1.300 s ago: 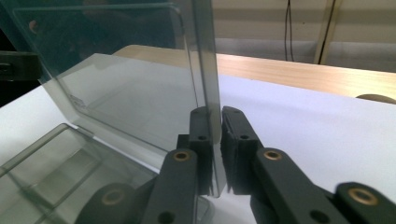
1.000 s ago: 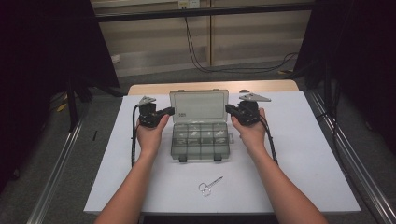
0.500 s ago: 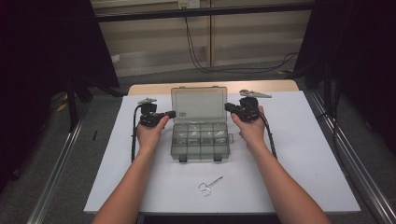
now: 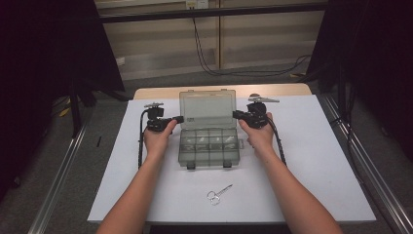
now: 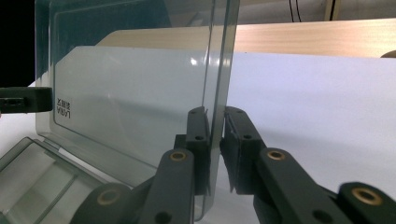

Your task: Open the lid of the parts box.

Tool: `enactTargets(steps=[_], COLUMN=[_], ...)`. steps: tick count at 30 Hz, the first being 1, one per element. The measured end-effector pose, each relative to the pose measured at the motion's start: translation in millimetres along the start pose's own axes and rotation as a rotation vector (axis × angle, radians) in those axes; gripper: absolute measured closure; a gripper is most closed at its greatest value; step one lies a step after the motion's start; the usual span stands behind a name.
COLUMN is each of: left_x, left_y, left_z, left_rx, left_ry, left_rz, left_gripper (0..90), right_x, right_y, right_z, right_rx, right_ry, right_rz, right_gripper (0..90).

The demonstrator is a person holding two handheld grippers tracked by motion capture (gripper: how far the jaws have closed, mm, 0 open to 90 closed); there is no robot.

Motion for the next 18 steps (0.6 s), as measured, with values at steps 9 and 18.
enactTargets(steps=[9,18], left_x=[4.9,7.1], left_y=[-5.4,-9.6], left_z=[-5.0,-9.3], left_rx=[0.016,0.034], left_ry=[0.05,0.057], left_rz=[0.002,0.02], left_gripper=[79.4,78.8], right_x=[-6.9,-12.8], right_y=[-8.7,-18.2], right_z=[-4.4,-11.6], right_rx=[0.021,0.045], right_ry=[-0.045,-0.057], right_rz=[0.005,-0.004], right_gripper=[81.5,80.7])
Point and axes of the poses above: each handheld gripper's, and its own axes: y roughly backward along the jaws, z roughly out of its top, x roughly to its left, the point moved 8 cm from there along -y, roughly forward along the jaws, and after that the axes turned 3 degrees about -y, right-handed, at the moved point
